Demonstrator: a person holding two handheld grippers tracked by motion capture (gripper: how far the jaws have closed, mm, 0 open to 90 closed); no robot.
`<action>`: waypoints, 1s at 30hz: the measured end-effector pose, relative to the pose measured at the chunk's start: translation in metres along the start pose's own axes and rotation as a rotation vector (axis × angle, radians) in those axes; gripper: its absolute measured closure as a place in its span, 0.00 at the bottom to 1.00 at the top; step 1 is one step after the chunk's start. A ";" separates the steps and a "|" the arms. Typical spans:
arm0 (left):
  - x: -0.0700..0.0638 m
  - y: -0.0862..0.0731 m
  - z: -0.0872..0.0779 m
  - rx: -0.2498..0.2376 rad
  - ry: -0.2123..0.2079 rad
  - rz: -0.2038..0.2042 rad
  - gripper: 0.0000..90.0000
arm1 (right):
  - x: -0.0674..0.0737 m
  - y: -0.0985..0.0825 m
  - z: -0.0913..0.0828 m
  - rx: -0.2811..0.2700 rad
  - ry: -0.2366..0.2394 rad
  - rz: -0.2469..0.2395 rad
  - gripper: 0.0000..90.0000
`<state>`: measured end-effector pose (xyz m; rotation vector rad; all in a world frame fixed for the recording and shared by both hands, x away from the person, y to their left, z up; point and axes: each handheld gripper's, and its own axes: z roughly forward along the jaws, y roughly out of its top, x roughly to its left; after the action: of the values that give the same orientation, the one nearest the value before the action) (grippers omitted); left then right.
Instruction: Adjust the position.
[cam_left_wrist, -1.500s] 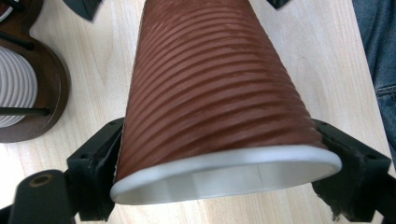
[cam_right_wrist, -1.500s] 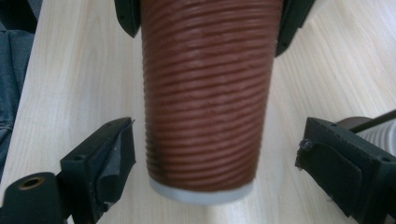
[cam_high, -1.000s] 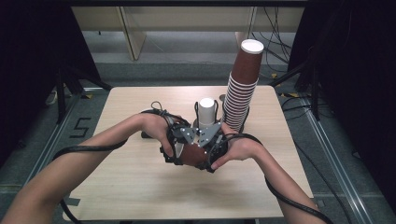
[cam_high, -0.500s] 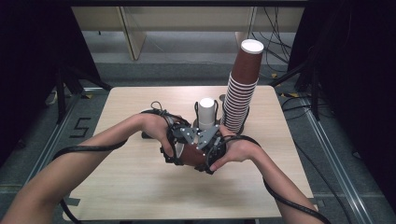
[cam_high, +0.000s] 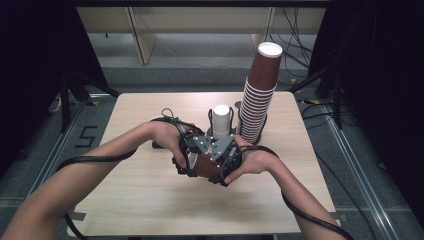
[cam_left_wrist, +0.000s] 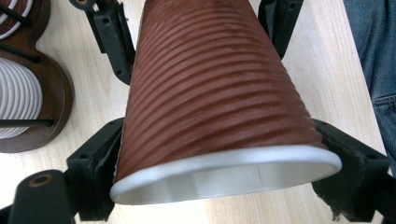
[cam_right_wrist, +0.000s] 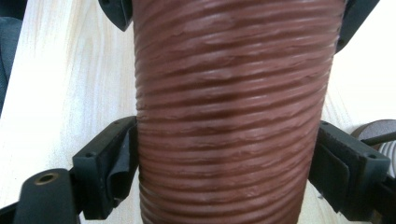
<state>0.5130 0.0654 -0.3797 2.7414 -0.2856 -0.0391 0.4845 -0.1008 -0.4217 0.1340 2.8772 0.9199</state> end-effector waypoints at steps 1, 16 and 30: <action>0.000 0.000 0.000 0.000 0.000 0.000 0.15 | -0.001 0.000 0.000 -0.001 0.001 -0.009 0.18; 0.000 0.001 -0.002 -0.008 0.005 -0.008 0.15 | -0.004 0.002 0.002 -0.016 -0.017 -0.046 0.21; 0.000 0.003 -0.002 -0.016 0.012 -0.008 0.15 | -0.002 0.000 0.002 -0.005 -0.019 0.004 0.23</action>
<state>0.5122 0.0634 -0.3768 2.7255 -0.2701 -0.0272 0.4866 -0.0999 -0.4228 0.1470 2.8579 0.9206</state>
